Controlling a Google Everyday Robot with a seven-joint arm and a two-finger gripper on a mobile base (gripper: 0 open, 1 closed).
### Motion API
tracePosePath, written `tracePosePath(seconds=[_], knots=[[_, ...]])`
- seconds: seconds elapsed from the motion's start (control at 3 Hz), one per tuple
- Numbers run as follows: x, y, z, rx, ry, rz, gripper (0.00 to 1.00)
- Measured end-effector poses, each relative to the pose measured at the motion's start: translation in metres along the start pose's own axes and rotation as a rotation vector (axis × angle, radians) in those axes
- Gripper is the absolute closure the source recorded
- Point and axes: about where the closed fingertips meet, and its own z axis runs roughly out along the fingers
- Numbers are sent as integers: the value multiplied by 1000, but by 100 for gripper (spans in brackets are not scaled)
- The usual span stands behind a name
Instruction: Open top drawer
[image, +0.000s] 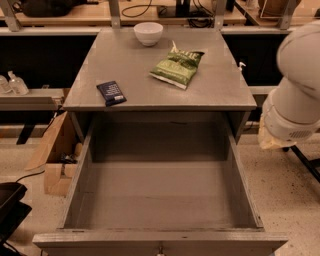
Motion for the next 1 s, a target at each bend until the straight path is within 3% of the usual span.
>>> tracePosePath(seconds=[1.0], knots=[[1,1,-7,13,6,-16,27]])
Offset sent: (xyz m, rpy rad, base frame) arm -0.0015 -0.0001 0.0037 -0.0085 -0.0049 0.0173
